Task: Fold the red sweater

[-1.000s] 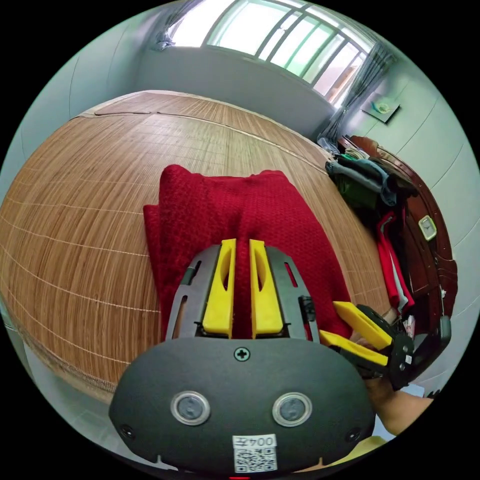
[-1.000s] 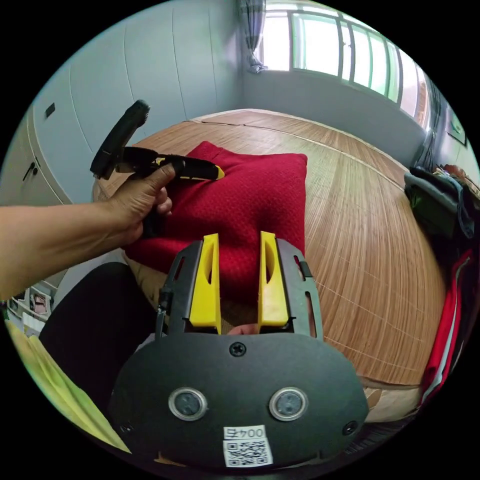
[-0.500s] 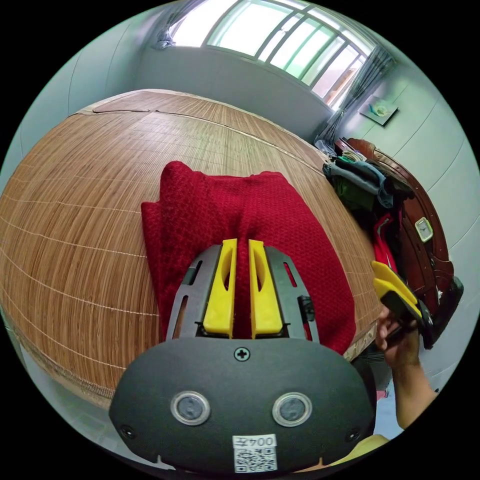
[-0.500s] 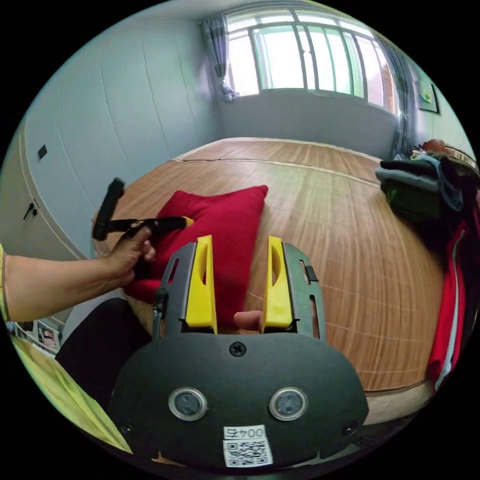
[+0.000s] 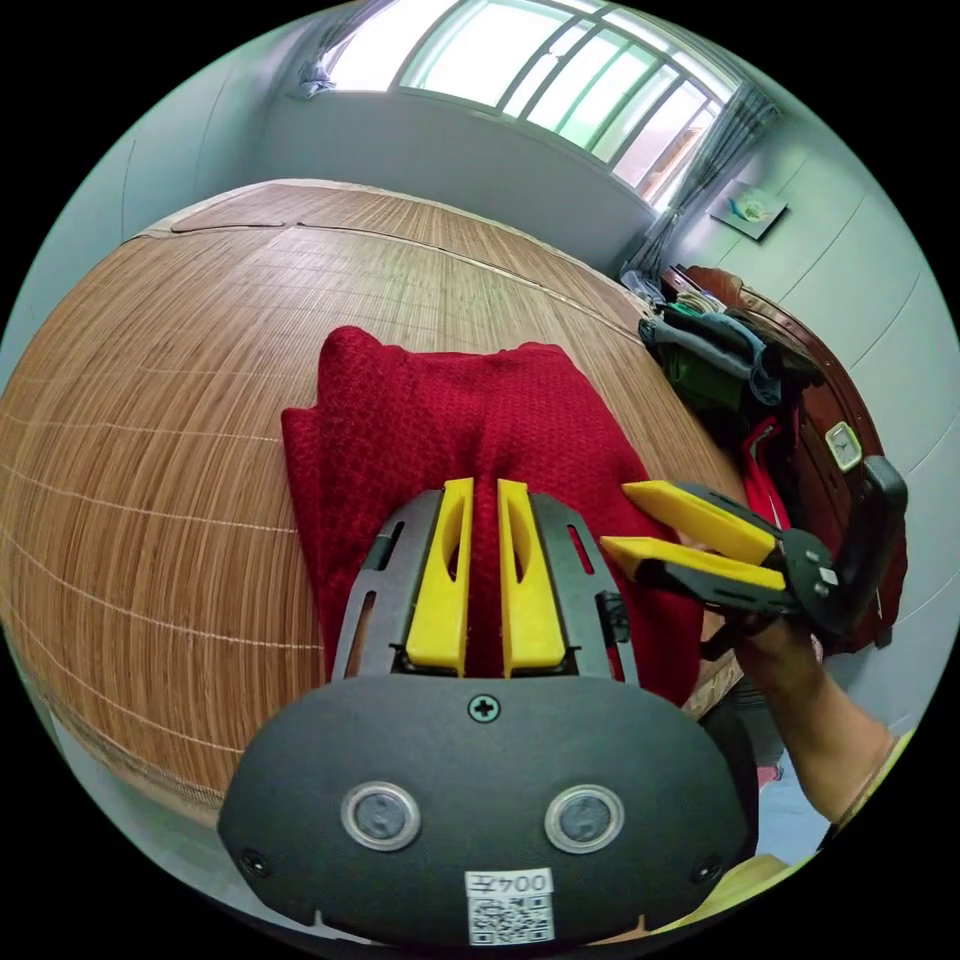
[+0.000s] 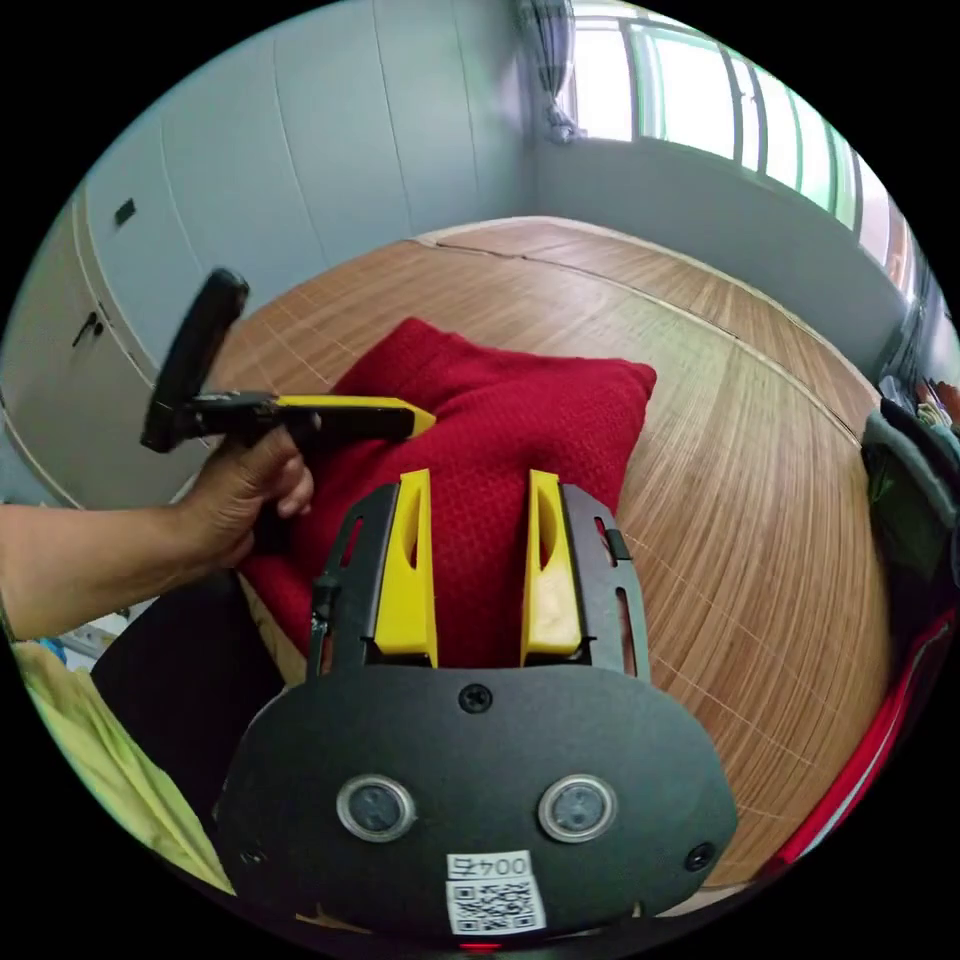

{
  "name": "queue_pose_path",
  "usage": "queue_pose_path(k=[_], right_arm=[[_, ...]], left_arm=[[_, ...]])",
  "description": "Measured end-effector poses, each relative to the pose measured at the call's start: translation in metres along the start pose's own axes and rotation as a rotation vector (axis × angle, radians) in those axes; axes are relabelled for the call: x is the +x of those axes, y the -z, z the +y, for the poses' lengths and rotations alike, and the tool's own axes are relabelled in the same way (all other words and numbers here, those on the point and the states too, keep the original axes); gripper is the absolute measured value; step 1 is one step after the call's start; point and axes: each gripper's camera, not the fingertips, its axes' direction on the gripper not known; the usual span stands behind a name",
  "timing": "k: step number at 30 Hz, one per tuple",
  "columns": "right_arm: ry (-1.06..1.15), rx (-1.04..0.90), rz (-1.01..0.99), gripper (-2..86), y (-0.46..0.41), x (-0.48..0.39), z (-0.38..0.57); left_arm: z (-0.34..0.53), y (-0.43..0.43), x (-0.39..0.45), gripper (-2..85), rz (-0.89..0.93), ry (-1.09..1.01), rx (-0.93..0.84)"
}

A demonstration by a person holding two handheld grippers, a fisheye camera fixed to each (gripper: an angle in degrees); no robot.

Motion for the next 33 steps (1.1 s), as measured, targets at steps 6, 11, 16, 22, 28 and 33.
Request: queue_pose_path(k=[6,11,16,22,28,33], right_arm=[[-0.045,0.064,0.160,13.7,-0.010,-0.017,-0.003],[-0.081,0.068,0.144,13.6,-0.006,-0.001,-0.010],[-0.087,0.070,0.144,13.5,0.002,0.013,-0.015],[-0.104,0.071,0.116,11.6,0.017,0.040,-0.024],[-0.238,0.119,0.065,8.5,0.055,0.094,-0.031],[-0.324,0.168,0.030,10.9,0.091,0.168,-0.037]], left_arm=[[-0.028,-0.013,-0.007,1.3,0.037,-0.082,-0.034],[-0.049,0.000,0.007,0.9,0.048,-0.101,-0.047],[-0.073,0.027,0.030,0.6,-0.203,-0.171,0.121],[-0.075,-0.019,-0.040,0.7,-0.142,0.077,-0.047],[-0.071,-0.024,-0.013,0.3,-0.274,-0.020,-0.034],[-0.069,-0.023,-0.017,0.2,-0.254,-0.017,-0.030]])
